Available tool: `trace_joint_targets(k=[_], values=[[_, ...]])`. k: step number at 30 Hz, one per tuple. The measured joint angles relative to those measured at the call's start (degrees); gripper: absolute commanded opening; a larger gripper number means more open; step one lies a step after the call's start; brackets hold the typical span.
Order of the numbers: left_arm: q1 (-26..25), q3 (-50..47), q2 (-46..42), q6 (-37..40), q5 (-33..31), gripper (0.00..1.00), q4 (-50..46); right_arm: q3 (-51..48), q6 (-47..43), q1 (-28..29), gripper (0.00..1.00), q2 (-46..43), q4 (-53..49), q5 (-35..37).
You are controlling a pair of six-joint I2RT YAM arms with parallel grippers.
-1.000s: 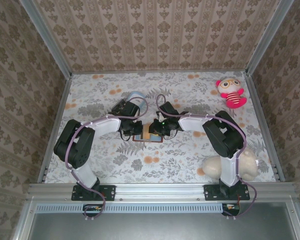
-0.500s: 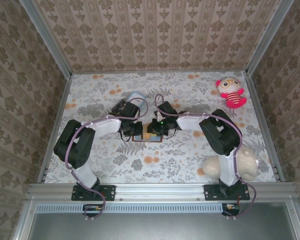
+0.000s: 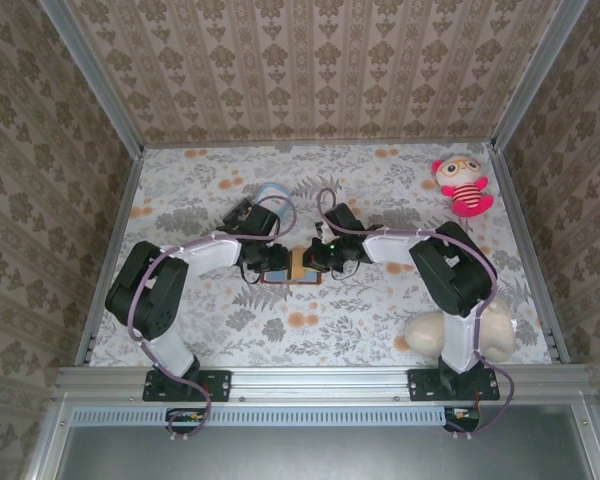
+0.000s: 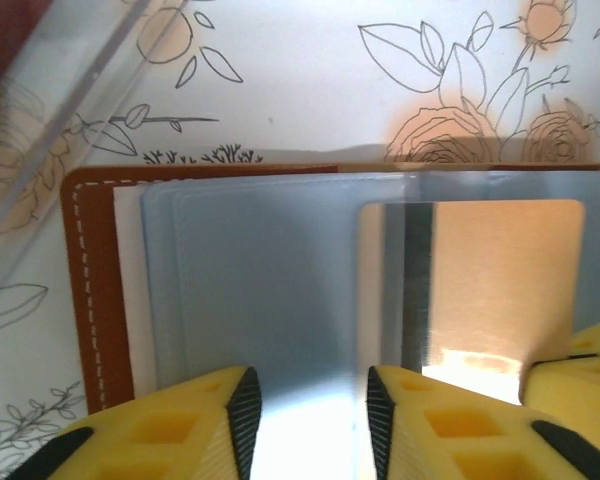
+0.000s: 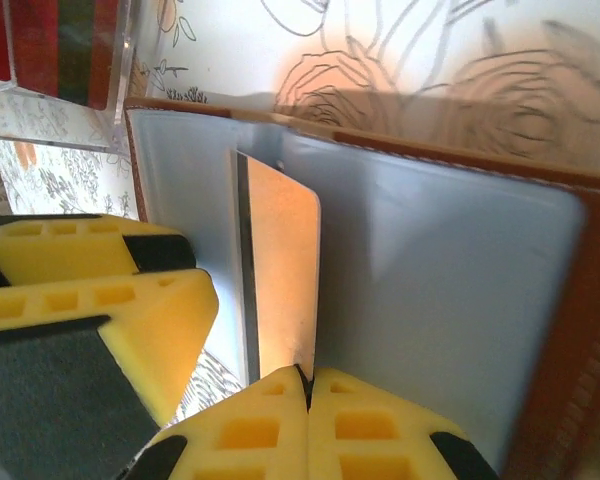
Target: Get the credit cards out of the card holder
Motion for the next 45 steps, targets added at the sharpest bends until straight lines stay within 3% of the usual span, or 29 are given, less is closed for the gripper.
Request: trace_joint_targets(k=[10,18,27,31,36,45], values=[[0.6,-1.5,-3.3,-0.9,2.6,0.57,1.0,-10.2,-2.2,-4.0,0.00,-13.2,0.0,-0.4],[3.6,-4.6,-16.1,-4.5,9.8,0.77,7.1,-13.3,-2.2,-5.9,0.00,-21.9,7.0,-4.7],[3.8,-6.7,-20.3,-13.0,20.7,0.81,20.2,-13.6,4.3,-6.0,0.00,-22.5,19.9,-11.0],[3.8,-6.9,-20.2,-15.5,25.0,0.77,24.6,-13.6,7.4,-6.1,0.00,-22.5,24.7,-12.6],[3.9,-7.0,-20.2,-16.1,29.5,0.58,27.8,-13.7,9.2,-6.2,0.00,-22.5,27.2,-12.9],[5.5,-8.4,-19.9,-17.0,33.2,0.34,32.2,-13.9,10.6,-7.0,0.00,-22.4,28.3,-12.9]])
